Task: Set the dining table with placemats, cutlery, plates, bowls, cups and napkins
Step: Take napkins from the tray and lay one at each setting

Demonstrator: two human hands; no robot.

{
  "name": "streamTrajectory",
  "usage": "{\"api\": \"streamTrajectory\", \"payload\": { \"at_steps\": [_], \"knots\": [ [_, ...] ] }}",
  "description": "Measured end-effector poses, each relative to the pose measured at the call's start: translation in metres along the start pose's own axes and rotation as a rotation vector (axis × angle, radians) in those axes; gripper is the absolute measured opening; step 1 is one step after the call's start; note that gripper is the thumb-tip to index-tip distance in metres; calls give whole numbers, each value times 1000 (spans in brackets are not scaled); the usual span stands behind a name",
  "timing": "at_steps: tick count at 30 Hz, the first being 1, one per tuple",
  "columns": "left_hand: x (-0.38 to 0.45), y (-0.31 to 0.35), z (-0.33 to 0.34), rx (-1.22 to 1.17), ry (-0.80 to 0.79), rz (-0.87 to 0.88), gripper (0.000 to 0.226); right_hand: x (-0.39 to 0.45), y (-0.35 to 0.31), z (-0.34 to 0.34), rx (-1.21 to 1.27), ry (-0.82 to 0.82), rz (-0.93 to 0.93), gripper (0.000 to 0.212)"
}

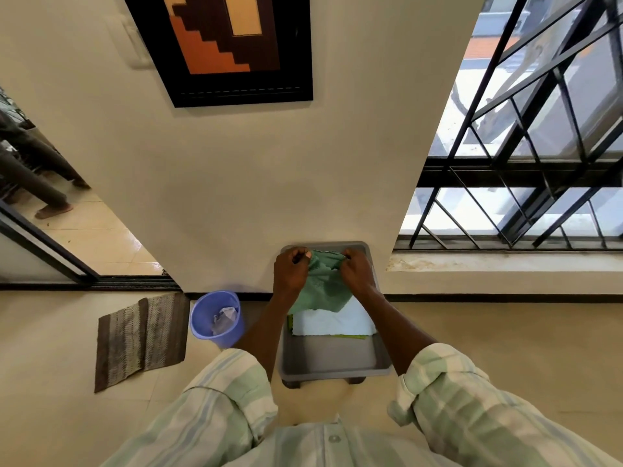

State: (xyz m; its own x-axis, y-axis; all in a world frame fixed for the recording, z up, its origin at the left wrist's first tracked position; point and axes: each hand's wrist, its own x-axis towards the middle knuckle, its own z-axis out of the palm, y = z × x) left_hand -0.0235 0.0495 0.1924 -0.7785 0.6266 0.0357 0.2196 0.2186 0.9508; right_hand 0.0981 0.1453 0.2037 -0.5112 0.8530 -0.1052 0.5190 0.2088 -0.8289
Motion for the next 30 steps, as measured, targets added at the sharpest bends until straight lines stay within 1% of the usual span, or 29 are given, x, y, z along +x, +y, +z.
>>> {"api": "streamTrajectory", "payload": {
  "at_steps": [2, 4, 6, 8, 10, 13, 14, 16, 18, 19, 21, 22, 23, 25, 27, 30],
  "knots": [
    [2, -3, -3, 12, 33, -18, 11, 3, -1, -4, -82, -105, 2, 9],
    [5, -6, -5, 34, 84, -47, 13, 9, 1, -11, -217, -193, 14, 8],
    [6, -9, -6, 63, 115, -73, 14, 10, 0, -18, -359, -212, 33, 12],
    [6, -11, -5, 59, 111, -74, 14, 12, -6, -26, -411, -196, 48, 20],
    [7, -12, -4, 56, 114, -72, 13, 18, -11, -31, -362, -208, 99, 22],
    [7, -12, -3, 61, 121, -79, 14, 26, -14, -39, -197, -326, 227, 26],
    [8, -12, -3, 53, 119, -80, 14, 27, -16, -44, -143, -337, 263, 27],
    [9, -16, -4, 55, 119, -85, 14, 31, -15, -50, -10, -316, 321, 27],
    [11, -18, -5, 65, 124, -89, 14, 33, -16, -53, 49, -255, 335, 22],
    [12, -19, -4, 63, 120, -92, 14, 35, -14, -53, -3, -205, 304, 19],
    [11, -16, -1, 50, 103, -80, 14, 34, -13, -51, -208, -83, 207, 13],
    [10, -13, 1, 45, 102, -67, 14, 33, -10, -48, -270, -13, 167, 13],
    [9, -11, 2, 40, 106, -56, 15, 30, -9, -47, -276, 33, 146, 13],
    [10, -10, 3, 19, 108, -42, 15, 25, -8, -45, -298, 88, 124, 12],
    [9, -9, 3, -4, 106, -41, 16, 22, -7, -44, -360, 136, 85, 7],
    [8, -8, 4, 4, 122, -31, 15, 21, -12, -42, -423, 155, -18, 8]
  ]
}}
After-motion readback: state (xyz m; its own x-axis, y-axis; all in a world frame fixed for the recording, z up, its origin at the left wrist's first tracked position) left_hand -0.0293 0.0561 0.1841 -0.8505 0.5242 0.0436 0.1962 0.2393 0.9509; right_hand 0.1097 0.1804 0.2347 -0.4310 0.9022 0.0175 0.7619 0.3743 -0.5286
